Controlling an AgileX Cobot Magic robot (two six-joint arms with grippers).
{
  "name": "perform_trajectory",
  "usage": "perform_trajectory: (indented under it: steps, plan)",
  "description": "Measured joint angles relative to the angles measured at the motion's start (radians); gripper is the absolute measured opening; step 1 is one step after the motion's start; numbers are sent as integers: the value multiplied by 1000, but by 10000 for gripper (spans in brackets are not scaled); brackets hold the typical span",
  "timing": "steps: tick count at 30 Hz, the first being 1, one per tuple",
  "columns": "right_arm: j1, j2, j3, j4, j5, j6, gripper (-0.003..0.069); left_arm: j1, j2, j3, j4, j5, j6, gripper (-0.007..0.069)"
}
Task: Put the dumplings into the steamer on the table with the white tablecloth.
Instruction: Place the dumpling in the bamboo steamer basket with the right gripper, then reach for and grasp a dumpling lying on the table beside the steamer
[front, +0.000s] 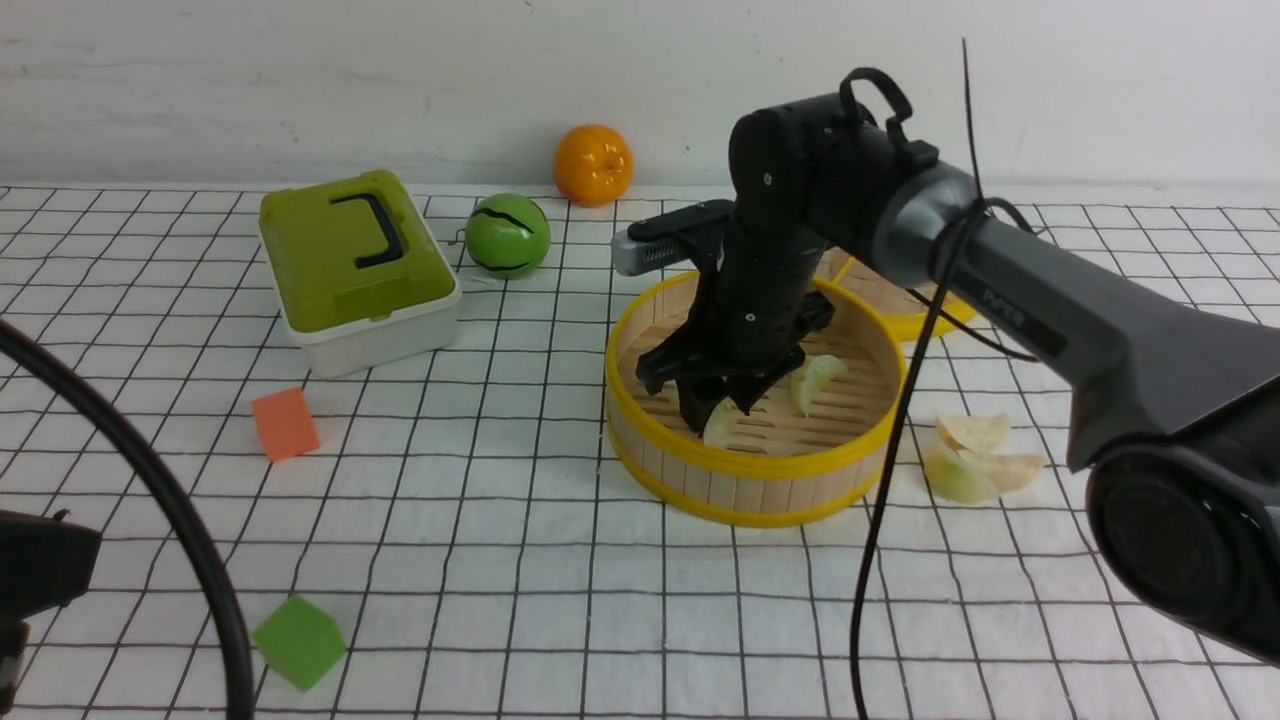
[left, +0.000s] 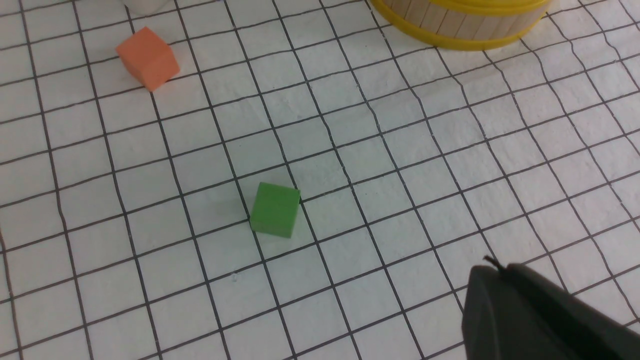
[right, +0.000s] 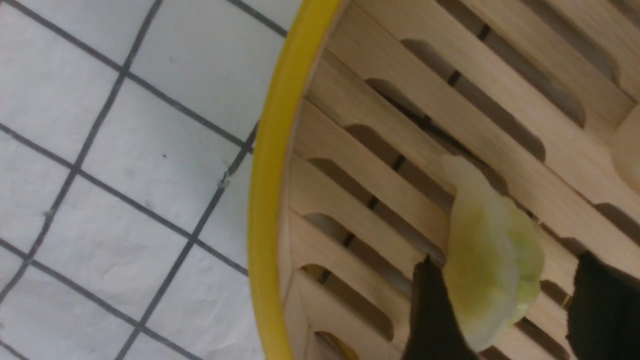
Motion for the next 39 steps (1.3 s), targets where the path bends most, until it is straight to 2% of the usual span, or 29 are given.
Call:
perform_trajectory:
  steps: [4,11,12,15,16,17,18,23,29,33,39]
  plan:
    - [-2,-74,8,0,7,0,428,0,0,0,0,0,0,-7]
    - [-10,-372,159,-62,6,-43,411,0,0,3,0,-11,0,-5]
    - [-31,-451,244,-109,7,-45,401,0,0,3,0,-26,0,-5]
    - [-79,-529,374,-136,7,-34,392,0,0,3,0,-52,0,-4]
    - [-134,-562,482,-138,9,-29,389,0,0,3,0,-72,0,-2]
    - [-141,-562,482,-138,9,-28,389,0,0,3,0,-75,0,-2]
    - [-190,-571,580,-124,8,-30,387,0,0,3,0,-96,0,-1]
    - [-286,-545,745,-20,-107,-111,387,0,9,3,-3,-120,0,0]
    - [-298,-465,751,0,-256,-188,388,0,63,3,-12,-123,0,1]
    - [-298,-401,699,-24,-318,-161,388,0,98,3,-32,-116,0,3]
    - [-298,-316,585,-90,-327,-138,388,0,132,3,-43,-106,0,8]
